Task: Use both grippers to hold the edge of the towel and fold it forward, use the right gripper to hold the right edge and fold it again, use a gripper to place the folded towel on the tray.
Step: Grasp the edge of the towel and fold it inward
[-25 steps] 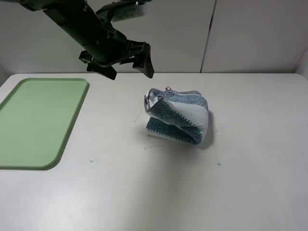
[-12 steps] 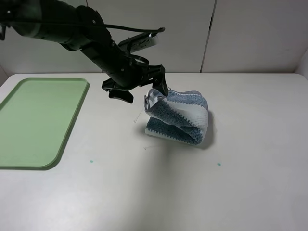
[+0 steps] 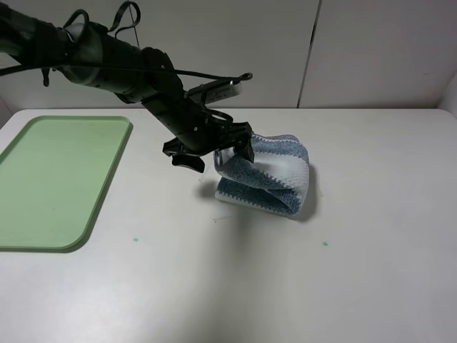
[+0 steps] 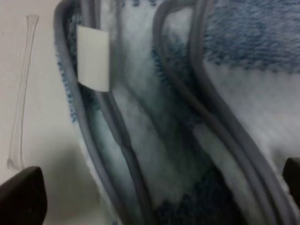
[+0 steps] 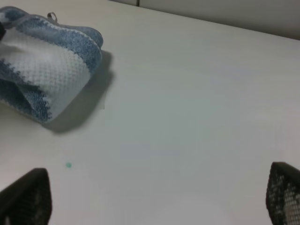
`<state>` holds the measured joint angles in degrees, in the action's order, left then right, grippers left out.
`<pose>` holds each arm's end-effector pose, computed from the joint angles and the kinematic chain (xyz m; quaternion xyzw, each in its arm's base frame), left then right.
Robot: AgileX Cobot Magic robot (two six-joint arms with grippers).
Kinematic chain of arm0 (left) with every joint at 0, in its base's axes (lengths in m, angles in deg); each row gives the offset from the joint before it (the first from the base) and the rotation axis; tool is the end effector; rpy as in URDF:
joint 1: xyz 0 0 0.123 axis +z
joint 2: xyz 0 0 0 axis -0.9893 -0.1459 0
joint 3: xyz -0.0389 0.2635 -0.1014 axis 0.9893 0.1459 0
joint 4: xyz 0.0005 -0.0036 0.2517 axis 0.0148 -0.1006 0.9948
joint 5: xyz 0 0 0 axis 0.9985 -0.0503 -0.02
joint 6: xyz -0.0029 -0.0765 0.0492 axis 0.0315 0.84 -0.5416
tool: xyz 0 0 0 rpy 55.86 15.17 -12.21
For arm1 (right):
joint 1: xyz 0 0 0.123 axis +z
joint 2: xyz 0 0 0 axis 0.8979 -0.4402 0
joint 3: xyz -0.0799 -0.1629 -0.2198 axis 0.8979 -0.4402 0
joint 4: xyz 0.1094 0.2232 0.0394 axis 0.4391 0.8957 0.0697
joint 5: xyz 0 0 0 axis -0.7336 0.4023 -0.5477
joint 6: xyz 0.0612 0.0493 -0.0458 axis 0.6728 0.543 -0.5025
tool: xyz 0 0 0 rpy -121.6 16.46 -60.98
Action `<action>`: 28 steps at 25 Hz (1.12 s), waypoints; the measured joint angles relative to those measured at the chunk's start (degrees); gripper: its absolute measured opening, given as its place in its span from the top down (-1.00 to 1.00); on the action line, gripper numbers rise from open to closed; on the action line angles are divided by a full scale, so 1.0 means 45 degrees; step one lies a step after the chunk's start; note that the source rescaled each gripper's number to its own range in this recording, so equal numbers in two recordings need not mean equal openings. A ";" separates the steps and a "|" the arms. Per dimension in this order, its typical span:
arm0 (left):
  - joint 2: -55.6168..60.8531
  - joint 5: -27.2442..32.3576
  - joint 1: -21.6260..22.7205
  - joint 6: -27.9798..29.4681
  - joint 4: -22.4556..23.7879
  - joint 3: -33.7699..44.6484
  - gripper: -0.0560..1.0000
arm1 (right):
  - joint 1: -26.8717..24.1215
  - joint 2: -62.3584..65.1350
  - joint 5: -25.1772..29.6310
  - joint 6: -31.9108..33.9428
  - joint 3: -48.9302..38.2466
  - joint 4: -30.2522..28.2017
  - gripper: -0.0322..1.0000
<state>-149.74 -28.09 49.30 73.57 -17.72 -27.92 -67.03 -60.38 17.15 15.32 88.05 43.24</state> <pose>0.3605 -0.2489 0.1330 0.0677 0.9556 -0.2158 0.1890 0.0021 0.0134 0.2818 -0.0974 0.8446 -0.0020 0.5265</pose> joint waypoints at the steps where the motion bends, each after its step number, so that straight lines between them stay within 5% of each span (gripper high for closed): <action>1: -0.0106 -0.0030 -0.0006 0.0000 -0.0056 0.0000 -1.00 | 0.0000 0.0000 0.0000 0.0000 0.0000 0.0000 -1.00; 18: -0.1202 -0.1108 -0.0312 0.0000 -0.0281 -0.0193 -0.93 | 0.0000 0.0000 0.0011 0.0000 0.0000 0.0000 -1.00; 23: -0.1318 -0.1467 -0.0498 -0.0078 -0.0315 -0.0236 -0.75 | 0.0000 0.0000 0.0010 0.0000 0.0000 0.0000 -1.00; 28: -0.1463 -0.1737 -0.0668 -0.0011 -0.0675 -0.0236 -0.35 | 0.0000 0.0000 0.0010 0.0000 0.0000 0.0000 -1.00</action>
<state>-156.33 -35.91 46.29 73.52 -20.76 -28.98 -67.03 -60.38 17.19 15.32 88.05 43.24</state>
